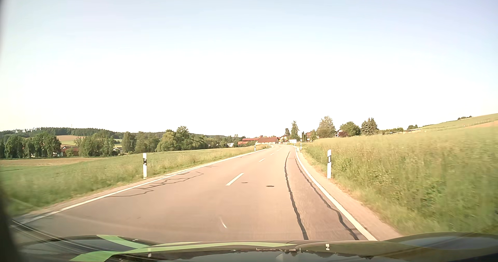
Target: Follow the waypoints while adhering to traffic rules and regulations
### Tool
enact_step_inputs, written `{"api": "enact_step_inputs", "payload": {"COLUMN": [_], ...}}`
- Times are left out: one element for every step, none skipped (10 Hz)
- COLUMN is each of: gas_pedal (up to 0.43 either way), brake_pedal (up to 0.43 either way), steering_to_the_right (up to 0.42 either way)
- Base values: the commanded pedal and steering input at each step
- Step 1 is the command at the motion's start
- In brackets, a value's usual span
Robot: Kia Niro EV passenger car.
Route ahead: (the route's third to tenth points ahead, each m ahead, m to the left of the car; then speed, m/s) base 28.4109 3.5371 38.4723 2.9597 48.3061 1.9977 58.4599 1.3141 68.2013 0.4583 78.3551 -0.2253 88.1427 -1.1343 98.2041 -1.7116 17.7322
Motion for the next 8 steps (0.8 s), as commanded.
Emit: {"api": "enact_step_inputs", "payload": {"gas_pedal": [0.087,0.087,0.047,0.039,0.039,0.039,0.039,0.047], "brake_pedal": [0.0,0.0,0.0,0.0,0.0,0.0,0.0,0.0], "steering_to_the_right": [0.015,0.015,0.015,0.015,0.015,0.015,0.013,0.012]}}
